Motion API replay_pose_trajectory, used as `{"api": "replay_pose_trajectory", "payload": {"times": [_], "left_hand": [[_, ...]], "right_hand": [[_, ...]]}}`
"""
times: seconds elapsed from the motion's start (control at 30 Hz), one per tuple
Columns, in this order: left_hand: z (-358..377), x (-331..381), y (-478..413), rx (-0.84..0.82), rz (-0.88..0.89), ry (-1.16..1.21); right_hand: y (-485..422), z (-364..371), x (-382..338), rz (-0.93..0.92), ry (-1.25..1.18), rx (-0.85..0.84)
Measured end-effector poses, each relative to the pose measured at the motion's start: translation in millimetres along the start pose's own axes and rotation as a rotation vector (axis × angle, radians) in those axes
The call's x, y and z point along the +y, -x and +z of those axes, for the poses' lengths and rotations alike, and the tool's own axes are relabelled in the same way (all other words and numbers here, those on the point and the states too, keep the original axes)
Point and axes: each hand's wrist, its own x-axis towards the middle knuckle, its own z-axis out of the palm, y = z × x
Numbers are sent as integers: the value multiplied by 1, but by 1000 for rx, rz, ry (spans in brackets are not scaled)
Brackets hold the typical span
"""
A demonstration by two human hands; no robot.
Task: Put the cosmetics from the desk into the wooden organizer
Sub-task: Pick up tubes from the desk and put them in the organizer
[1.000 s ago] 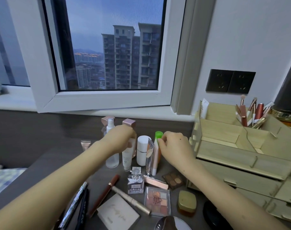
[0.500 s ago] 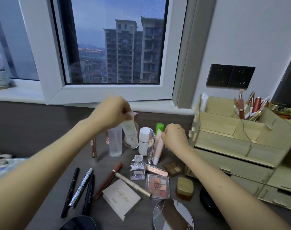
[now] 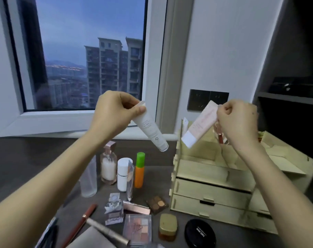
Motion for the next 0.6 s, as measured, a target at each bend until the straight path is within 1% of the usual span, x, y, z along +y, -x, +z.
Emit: {"api": "replay_pose_trajectory", "payload": {"times": [0.03,0.1,0.23,0.37,0.47,0.6], "left_hand": [[8,2,-3,5,-2,14],[23,5,-8,9,-7,44],[45,4,-18,4,-11,83],[57,-2,-27,-6,-17,107],[64,-7,-34,-21,-26,110],[70,-10,-38,-41,-38,129]], "right_hand": [[-11,5,8,11,33,11],[-27,21,17,19,118,-26],[-43,62,24,-23,240,-80],[-45,95,26,-14,254,-196],[-44,113,28,45,242,-281],[-43,128,31,105,146,-313]]}}
